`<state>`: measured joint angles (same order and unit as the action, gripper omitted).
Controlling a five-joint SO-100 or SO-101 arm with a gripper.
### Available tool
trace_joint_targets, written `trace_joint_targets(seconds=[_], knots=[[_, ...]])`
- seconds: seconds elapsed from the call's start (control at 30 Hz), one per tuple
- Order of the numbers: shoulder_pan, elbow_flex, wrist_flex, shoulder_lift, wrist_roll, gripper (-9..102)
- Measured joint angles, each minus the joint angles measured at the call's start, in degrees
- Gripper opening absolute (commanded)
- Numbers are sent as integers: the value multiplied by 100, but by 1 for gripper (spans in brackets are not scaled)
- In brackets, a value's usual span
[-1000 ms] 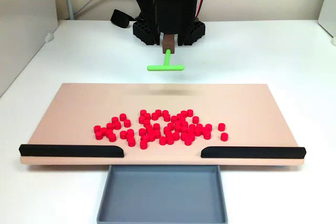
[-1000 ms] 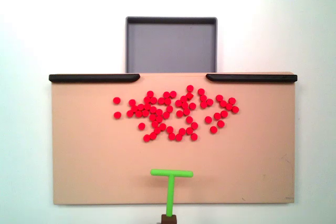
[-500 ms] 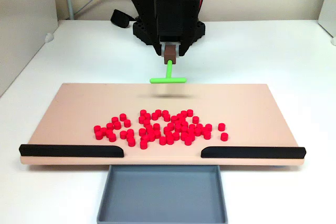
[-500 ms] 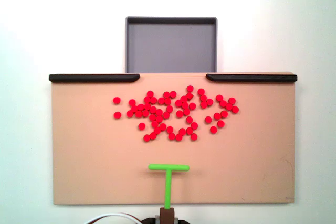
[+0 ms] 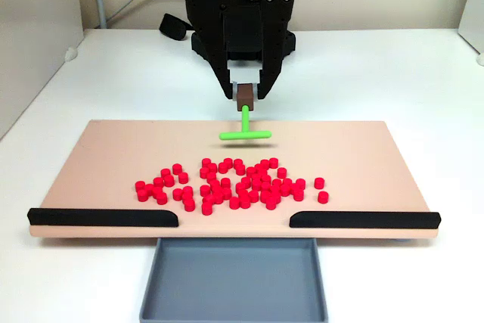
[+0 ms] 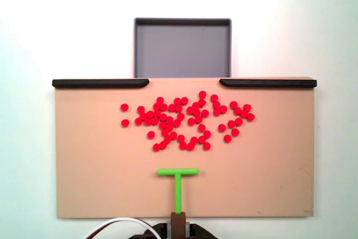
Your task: Gather the bottom side granules
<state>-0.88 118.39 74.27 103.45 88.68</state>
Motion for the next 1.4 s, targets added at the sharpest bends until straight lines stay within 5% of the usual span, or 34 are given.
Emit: trace_joint_targets(seconds=[1.4], knots=[[-141, -53, -545, -580, -70, 0]])
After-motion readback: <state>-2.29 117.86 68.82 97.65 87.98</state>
